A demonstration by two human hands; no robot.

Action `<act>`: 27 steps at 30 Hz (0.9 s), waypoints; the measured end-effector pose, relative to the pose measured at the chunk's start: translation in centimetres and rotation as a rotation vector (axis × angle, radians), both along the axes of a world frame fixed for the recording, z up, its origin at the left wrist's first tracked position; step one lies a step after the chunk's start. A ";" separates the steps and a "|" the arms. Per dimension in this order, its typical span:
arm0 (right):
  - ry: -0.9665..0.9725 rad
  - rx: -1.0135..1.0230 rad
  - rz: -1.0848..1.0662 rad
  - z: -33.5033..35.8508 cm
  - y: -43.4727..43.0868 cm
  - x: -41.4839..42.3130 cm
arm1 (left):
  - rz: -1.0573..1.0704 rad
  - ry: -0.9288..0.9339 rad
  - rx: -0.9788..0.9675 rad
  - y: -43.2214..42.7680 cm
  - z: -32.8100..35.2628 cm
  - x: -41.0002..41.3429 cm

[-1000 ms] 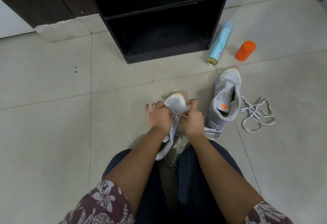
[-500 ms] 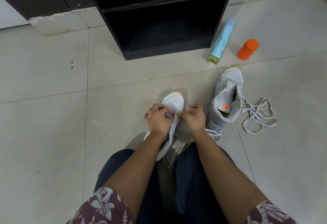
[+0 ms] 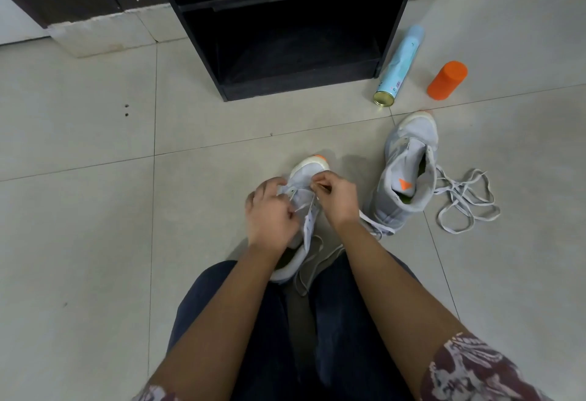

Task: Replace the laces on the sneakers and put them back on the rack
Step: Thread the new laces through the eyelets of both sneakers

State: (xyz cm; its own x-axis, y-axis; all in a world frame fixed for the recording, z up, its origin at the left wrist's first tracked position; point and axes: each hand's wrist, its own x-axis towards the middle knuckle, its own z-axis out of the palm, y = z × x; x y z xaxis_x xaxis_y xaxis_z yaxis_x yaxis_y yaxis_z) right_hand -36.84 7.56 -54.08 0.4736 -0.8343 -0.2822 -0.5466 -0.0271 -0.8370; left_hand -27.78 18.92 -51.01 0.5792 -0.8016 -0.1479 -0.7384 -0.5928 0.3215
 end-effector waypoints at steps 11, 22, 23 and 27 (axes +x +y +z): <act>0.288 -0.420 0.649 1.6 -2.0 2.8 | 0.181 0.151 -0.014 -0.3 0.3 0.3; 0.426 -0.550 0.978 2.6 -3.8 6.2 | 0.186 0.080 -0.008 -1.1 -0.3 1.1; 0.425 -0.521 0.911 2.3 -4.0 6.3 | 0.187 0.080 -0.019 -1.0 -0.2 1.2; 0.448 -0.449 0.962 2.4 -4.5 6.2 | 0.161 0.104 -0.048 -0.9 -0.5 1.5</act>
